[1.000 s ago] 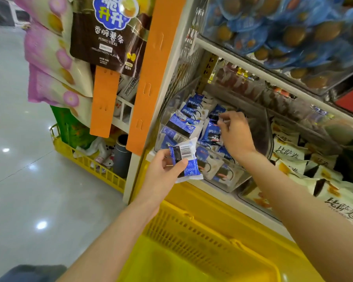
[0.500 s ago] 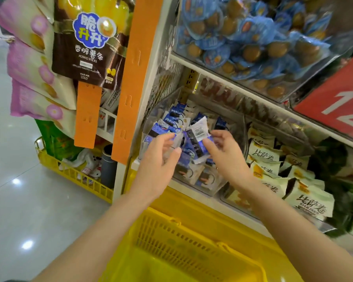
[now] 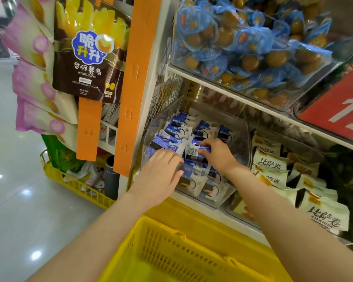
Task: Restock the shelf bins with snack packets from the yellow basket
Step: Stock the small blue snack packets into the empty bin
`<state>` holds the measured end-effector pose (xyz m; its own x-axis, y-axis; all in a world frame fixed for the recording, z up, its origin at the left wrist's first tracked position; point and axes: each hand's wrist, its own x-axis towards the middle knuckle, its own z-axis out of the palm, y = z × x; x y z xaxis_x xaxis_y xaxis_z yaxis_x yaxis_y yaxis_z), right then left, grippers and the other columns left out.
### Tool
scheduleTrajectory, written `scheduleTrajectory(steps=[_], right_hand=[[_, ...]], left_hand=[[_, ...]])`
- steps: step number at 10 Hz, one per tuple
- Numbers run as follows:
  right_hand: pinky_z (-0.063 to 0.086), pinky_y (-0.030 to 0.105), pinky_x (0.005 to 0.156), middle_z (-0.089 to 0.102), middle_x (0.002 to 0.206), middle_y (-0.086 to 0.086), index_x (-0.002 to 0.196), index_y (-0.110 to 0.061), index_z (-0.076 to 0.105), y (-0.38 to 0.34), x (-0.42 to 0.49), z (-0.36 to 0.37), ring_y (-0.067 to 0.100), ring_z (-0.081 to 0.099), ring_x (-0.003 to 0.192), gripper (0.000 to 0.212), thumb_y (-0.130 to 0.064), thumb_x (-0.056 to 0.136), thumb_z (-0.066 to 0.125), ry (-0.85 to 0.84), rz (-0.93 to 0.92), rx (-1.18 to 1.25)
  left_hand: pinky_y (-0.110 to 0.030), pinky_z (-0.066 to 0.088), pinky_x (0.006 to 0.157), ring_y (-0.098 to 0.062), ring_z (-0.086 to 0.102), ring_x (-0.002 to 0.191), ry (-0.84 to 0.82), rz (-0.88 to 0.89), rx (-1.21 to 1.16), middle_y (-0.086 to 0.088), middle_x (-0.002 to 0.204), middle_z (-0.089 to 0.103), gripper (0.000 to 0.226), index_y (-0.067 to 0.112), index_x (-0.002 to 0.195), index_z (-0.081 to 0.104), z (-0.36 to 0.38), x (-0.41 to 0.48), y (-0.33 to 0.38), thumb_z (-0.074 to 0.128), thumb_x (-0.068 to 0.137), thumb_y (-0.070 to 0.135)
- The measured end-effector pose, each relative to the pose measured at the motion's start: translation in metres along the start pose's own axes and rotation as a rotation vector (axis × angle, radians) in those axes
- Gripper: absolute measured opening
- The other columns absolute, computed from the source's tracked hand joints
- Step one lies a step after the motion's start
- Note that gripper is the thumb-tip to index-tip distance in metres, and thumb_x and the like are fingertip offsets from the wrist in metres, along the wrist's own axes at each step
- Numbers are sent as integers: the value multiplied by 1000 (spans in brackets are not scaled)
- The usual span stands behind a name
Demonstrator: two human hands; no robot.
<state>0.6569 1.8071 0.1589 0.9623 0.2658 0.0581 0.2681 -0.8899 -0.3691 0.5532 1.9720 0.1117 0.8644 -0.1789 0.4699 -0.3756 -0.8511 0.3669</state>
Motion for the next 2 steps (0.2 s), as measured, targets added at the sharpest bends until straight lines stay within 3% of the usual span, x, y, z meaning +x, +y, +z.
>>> scheduleTrajectory(steps=[2], right_hand=[[36, 39, 105, 41, 139, 11, 135, -13, 44, -12, -18, -4, 27, 37, 129, 41, -31, 98, 45, 131, 4, -69]], left_hand=[[-27, 22, 110, -10, 33, 126, -86, -18, 8, 6, 134, 44, 35, 22, 131, 42, -13, 3, 4, 40, 97, 32]])
